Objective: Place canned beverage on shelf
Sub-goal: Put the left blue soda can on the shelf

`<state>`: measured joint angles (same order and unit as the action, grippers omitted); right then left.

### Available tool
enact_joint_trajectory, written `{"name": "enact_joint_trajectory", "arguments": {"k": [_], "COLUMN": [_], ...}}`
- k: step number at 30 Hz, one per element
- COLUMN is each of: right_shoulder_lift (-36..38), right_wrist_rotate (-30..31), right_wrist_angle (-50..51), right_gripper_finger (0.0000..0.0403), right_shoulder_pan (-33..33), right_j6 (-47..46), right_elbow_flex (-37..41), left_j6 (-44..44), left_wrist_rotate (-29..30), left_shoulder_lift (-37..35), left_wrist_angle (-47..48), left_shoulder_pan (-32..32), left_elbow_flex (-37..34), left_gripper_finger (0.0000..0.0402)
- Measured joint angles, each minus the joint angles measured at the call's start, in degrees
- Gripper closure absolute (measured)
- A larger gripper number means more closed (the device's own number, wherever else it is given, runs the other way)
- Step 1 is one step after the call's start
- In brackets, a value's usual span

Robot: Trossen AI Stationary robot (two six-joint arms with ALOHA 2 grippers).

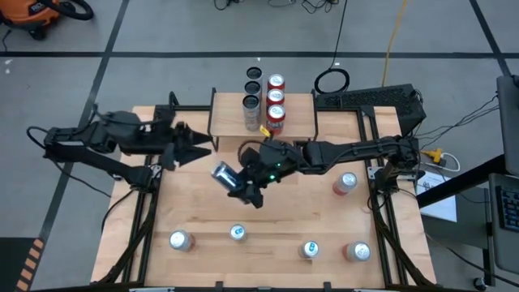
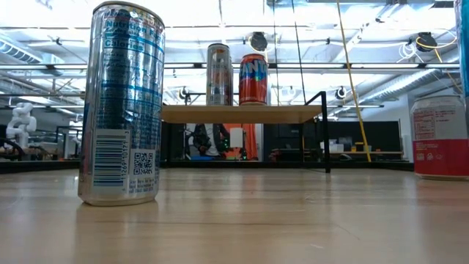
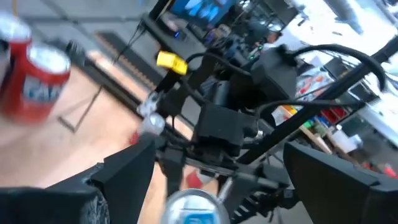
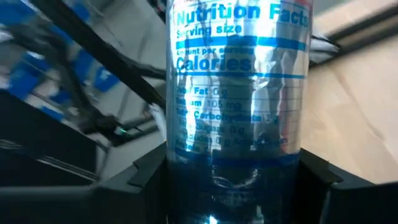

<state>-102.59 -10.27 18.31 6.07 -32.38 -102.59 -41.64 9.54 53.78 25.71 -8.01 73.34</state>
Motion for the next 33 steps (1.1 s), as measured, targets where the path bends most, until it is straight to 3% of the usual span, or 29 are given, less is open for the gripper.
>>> {"name": "enact_joint_trajectory", "arguments": {"k": [4, 11, 33], "right_shoulder_lift": [0.0, 0.4, 0.9], "right_wrist_rotate": [-2.6, -5.7, -4.7], "right_wrist_angle": [-6.1, -14.4, -40.2], "right_gripper_finger": [0.0188, 0.0188, 0.0188], "right_shoulder_pan": [-0.9, -3.1, -9.7], "right_j6": [-1.6, -2.5, -2.8], "right_elbow_flex": [0.0, 0.0, 0.0], "left_j6": [6.0, 6.5, 10.5], "left_wrist_rotate": [-0.6, -1.4, -1.3], "left_shoulder_lift": [-1.8, -4.2, -2.4], "left_wrist_angle": [-0.1, -1.7, -1.4], "left_shoulder_pan": [0.0, 0.0, 0.0], "left_elbow_flex": [0.0, 0.0, 0.0], "left_gripper_finger": [0.0045, 0.0045, 0.0045]}}
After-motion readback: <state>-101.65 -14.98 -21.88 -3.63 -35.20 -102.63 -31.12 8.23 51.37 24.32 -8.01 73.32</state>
